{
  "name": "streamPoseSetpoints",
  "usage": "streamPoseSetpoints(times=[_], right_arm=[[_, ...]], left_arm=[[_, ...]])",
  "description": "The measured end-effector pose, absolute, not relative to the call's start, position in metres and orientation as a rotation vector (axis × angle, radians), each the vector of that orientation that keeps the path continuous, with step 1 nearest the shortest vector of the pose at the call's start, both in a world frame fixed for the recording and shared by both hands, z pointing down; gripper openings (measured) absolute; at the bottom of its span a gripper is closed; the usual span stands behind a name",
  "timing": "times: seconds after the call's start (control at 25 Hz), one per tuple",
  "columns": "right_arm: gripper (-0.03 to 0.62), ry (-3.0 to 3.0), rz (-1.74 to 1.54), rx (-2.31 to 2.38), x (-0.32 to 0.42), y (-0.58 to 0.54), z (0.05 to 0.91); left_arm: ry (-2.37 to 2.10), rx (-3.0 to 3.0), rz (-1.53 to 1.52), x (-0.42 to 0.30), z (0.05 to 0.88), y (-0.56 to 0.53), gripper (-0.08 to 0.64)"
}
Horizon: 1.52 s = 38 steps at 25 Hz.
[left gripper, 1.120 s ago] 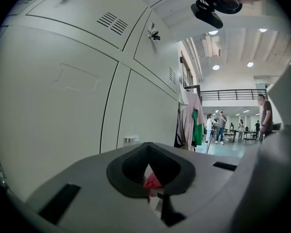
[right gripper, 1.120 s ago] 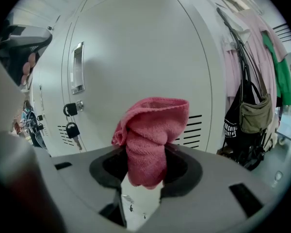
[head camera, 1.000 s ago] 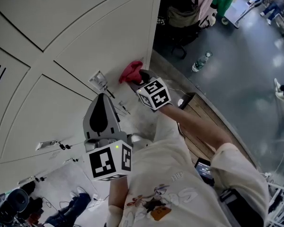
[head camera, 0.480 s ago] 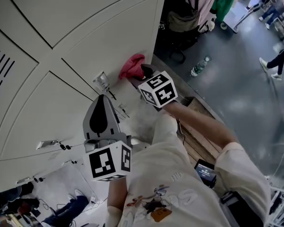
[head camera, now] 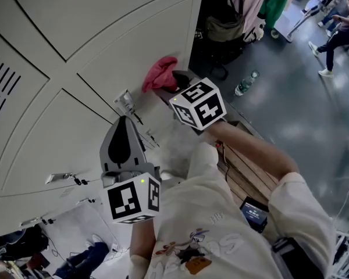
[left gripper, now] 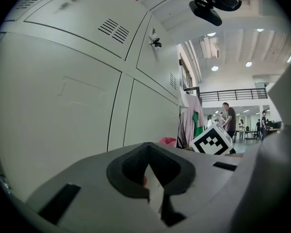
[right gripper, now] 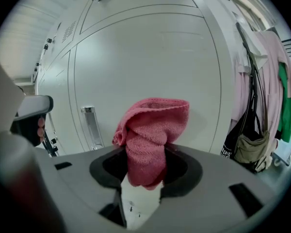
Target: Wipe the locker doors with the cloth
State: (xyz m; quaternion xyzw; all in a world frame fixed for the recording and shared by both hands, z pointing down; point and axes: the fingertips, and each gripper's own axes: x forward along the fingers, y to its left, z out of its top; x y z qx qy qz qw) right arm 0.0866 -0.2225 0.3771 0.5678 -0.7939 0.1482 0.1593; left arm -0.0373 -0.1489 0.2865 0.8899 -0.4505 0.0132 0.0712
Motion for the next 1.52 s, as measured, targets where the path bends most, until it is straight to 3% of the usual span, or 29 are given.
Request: streamPoseSetpoints(times=[0.76,1.52], right_arm=[[0.173,-2.345,0.241,1.565,0.084,-0.221,0.260],[0.175,-2.301,0.211,1.620,0.087,-0.223,0.226]], left_arm=[[-1.358,2.690,0.020,-0.036,0.276,-0.152,0.006],[-1.364,2.658,-0.004,-0.049,0.281,-0.156,0.006]])
